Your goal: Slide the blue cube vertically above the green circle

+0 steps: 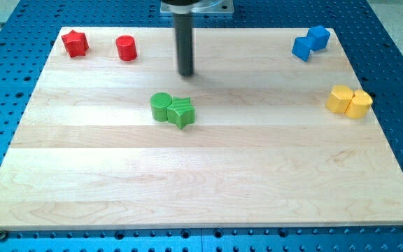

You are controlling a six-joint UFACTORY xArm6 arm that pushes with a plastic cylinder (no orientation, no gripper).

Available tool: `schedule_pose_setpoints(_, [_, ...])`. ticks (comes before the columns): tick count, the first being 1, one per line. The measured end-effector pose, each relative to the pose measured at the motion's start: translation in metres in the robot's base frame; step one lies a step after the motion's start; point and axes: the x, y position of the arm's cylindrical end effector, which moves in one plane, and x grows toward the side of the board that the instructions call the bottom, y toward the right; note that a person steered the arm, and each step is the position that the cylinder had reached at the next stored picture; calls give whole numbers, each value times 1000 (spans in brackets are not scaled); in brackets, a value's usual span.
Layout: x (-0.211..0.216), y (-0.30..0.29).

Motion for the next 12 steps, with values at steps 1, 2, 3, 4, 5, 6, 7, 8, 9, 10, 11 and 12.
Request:
schedule_pose_setpoints(1, [26,87])
schedule_pose_setpoints(2, [33,191])
schedule_pose_setpoints(3, [15,248])
schedule_pose_setpoints(4, [12,276])
schedule_pose_setpoints(5, [12,276])
schedule_pose_setpoints(6, [2,275])
schedule_pose_setpoints(7, [-37,301])
schedule_pose_setpoints(8, [-79,331])
schedule_pose_setpoints(9, [-113,320])
schedule_pose_setpoints(10, [-104,258])
schedule_pose_setpoints(11, [-94,188])
schedule_pose_setpoints(12, [-94,126])
